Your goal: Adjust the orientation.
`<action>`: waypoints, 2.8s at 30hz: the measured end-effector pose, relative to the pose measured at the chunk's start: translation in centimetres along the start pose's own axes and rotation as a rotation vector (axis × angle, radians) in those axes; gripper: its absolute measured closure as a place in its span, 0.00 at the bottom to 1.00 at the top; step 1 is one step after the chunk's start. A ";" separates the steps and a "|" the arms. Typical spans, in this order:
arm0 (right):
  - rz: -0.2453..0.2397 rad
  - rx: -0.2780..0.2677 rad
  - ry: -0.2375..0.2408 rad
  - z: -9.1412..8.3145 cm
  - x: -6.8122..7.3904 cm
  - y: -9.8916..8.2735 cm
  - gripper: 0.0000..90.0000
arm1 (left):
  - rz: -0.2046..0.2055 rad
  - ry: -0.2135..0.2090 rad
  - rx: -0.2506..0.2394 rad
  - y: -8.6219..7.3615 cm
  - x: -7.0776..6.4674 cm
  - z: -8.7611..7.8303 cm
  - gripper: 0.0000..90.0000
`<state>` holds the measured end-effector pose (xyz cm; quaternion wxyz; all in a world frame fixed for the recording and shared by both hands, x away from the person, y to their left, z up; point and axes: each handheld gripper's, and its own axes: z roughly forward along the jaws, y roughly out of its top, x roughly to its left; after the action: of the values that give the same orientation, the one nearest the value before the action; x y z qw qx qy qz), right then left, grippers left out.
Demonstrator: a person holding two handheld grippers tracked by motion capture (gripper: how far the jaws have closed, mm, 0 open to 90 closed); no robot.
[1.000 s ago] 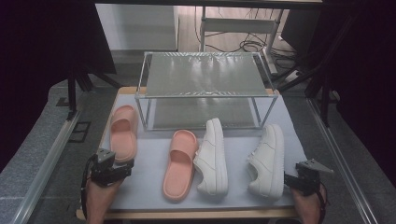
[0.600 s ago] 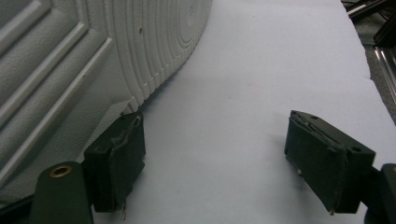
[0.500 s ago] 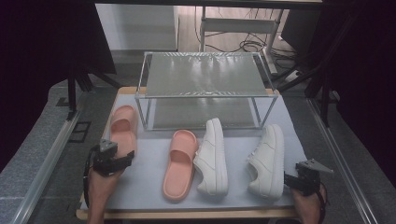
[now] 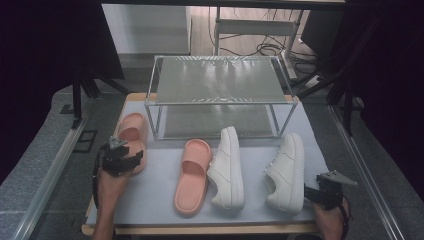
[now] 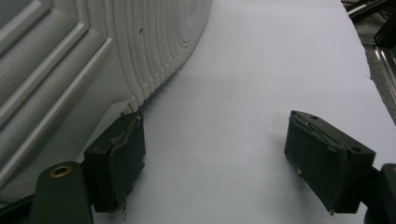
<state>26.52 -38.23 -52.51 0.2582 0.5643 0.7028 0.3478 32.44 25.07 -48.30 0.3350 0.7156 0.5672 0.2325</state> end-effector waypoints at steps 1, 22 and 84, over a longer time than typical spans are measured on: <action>0.000 0.000 0.000 0.0 0.0 0.0 0.22 | 0.000 -0.002 0.000 0.2 0.1 0.2 0.49; -0.002 0.000 0.000 0.0 0.0 0.0 0.22 | -0.003 0.035 0.037 3.4 0.8 4.1 0.61; -0.002 0.000 -0.001 0.0 0.0 0.0 0.23 | 0.075 0.008 0.051 0.5 0.2 -3.5 0.93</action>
<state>26.52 -38.21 -52.51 0.2588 0.5640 0.7032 0.3470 30.35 25.96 -45.64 0.3053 0.7437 0.5471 0.2332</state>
